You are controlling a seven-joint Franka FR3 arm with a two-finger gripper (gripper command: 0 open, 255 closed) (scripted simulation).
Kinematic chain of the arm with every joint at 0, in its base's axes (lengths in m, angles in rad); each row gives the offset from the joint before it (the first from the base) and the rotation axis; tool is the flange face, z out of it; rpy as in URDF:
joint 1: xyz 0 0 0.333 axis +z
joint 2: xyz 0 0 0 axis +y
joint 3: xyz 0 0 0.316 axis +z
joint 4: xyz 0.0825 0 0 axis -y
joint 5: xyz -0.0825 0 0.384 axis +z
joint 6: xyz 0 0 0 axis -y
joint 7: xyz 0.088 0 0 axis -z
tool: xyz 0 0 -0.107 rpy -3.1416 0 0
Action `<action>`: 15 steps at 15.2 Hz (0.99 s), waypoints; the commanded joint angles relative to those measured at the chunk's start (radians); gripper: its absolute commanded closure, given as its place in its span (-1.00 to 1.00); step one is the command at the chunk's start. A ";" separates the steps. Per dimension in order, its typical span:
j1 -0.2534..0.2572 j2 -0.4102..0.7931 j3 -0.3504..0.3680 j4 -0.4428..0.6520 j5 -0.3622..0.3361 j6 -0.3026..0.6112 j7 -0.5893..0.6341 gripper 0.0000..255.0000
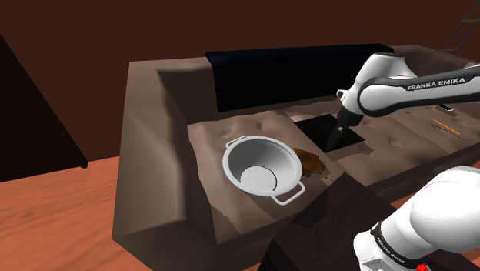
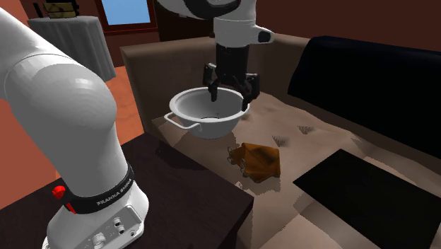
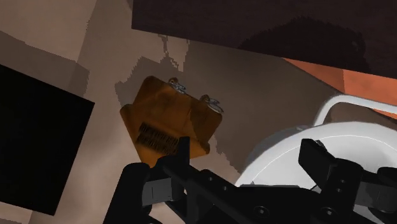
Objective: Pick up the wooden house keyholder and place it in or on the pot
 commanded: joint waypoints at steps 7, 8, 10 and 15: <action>0.065 0.326 -0.213 -0.026 0.094 0.329 -0.272 -1.00; 0.090 0.377 -0.245 -0.020 0.138 0.367 -0.326 -1.00; 0.156 0.488 -0.311 0.000 0.274 0.433 -0.468 -1.00; 0.213 0.688 -0.316 0.055 0.640 0.496 -0.782 -1.00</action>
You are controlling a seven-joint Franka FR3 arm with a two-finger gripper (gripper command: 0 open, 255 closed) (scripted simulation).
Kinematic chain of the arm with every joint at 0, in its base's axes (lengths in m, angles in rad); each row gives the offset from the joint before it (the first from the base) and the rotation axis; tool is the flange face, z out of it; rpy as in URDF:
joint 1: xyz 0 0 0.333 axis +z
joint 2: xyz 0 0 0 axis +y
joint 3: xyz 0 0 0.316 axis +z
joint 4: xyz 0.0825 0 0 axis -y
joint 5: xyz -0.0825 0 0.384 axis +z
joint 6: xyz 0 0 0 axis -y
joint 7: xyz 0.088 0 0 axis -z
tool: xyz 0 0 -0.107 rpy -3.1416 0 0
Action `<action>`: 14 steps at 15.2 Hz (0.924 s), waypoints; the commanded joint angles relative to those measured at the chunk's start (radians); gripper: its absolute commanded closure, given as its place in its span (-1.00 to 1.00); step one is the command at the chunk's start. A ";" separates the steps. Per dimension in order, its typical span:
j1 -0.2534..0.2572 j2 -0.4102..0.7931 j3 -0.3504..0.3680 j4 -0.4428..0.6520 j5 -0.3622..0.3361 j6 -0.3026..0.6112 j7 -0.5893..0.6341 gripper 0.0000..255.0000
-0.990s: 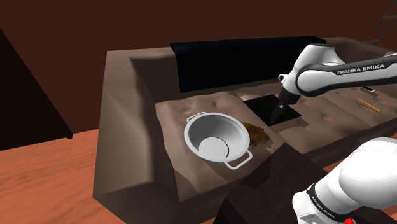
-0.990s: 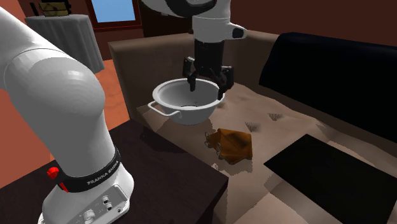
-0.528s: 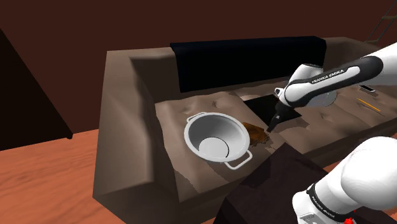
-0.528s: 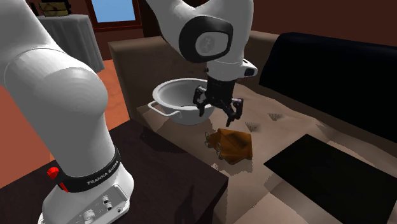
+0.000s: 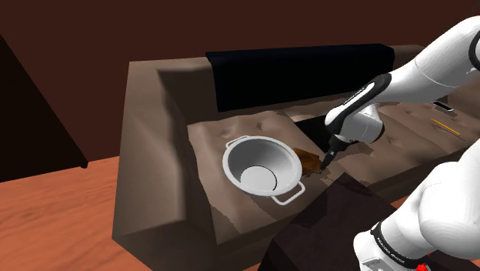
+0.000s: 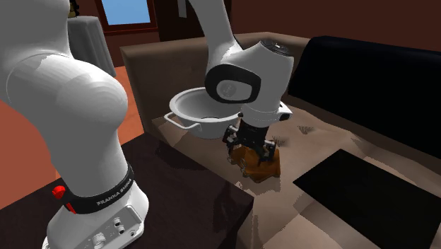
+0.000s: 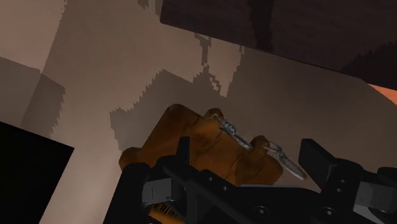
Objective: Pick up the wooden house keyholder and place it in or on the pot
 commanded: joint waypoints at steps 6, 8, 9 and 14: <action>-0.038 0.154 0.111 0.042 0.310 0.051 -0.229 -1.00; -0.039 0.154 0.111 0.042 0.310 0.051 -0.229 -1.00; -0.039 0.154 0.111 0.042 0.310 0.051 -0.229 -1.00; -0.039 0.154 0.111 0.042 0.309 0.051 -0.229 1.00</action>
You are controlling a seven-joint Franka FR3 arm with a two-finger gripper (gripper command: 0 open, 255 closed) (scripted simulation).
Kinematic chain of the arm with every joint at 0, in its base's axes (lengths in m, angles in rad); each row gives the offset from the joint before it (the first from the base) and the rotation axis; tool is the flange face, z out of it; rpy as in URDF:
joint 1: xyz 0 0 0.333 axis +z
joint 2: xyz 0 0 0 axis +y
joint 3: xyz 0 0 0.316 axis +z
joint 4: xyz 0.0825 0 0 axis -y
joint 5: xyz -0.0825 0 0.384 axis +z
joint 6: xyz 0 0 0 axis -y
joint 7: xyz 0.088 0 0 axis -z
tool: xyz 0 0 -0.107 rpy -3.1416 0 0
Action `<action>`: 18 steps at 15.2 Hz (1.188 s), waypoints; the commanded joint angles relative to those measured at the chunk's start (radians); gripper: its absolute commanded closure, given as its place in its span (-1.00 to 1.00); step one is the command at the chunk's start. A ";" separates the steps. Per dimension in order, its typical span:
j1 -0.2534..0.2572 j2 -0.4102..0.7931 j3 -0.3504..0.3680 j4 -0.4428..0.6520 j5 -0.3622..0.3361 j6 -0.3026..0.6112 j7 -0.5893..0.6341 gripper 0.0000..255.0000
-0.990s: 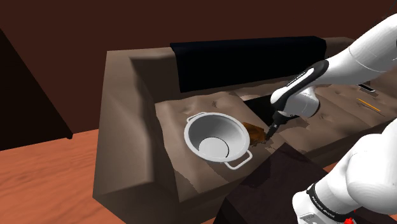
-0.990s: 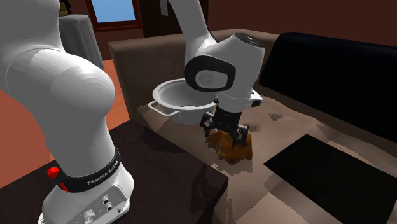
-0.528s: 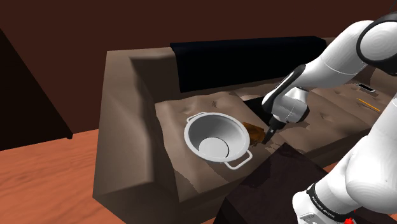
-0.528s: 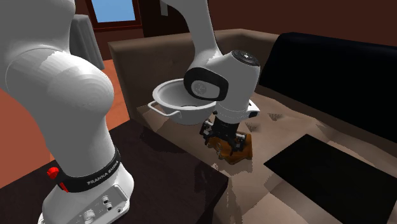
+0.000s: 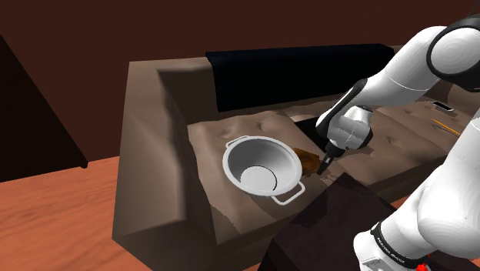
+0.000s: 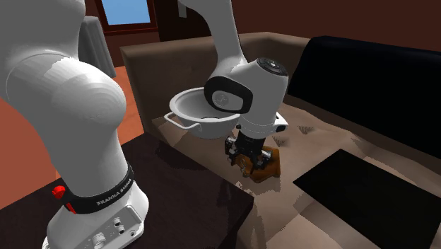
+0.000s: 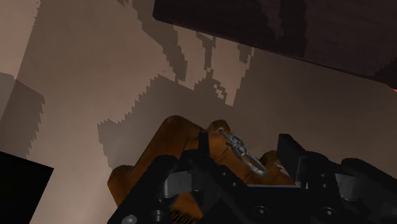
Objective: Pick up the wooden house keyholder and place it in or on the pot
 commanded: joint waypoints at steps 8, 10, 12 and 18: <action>0.000 0.000 0.000 0.000 -0.001 0.000 0.000 1.00; 0.011 -0.022 -0.019 -0.008 -0.040 -0.005 0.031 1.00; 0.033 -0.067 -0.059 -0.024 -0.126 -0.017 0.098 1.00; 0.054 -0.211 -0.141 -0.059 -0.409 -0.067 0.313 1.00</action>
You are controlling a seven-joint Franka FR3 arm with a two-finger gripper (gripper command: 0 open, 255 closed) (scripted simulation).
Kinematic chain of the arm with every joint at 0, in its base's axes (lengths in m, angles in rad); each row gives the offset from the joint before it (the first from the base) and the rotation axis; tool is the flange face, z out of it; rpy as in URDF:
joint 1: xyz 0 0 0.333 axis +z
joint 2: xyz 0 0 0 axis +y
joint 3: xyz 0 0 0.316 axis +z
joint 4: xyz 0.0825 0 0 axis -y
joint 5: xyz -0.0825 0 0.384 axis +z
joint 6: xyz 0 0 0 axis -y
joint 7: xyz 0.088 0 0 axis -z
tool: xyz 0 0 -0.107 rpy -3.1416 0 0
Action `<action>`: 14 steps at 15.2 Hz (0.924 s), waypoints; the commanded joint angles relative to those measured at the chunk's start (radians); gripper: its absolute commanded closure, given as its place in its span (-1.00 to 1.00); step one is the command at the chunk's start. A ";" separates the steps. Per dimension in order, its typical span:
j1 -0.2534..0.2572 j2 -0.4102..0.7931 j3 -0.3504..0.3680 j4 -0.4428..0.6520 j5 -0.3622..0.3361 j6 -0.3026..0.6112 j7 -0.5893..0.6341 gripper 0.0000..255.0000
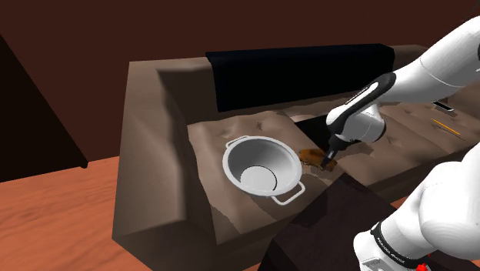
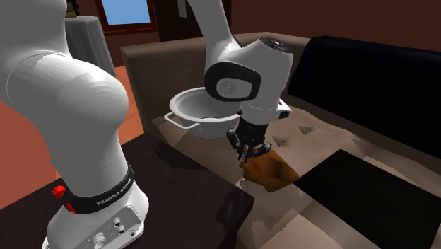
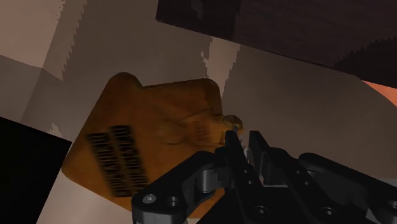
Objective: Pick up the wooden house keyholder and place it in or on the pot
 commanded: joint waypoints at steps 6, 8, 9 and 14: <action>-0.058 -0.161 -0.001 -0.016 -0.278 -0.094 0.210 1.00; -0.080 -0.200 0.012 -0.015 -0.326 -0.128 0.248 1.00; -0.091 -0.219 0.018 -0.013 -0.347 -0.145 0.265 1.00; -0.134 -0.306 0.051 -0.001 -0.421 -0.234 0.329 1.00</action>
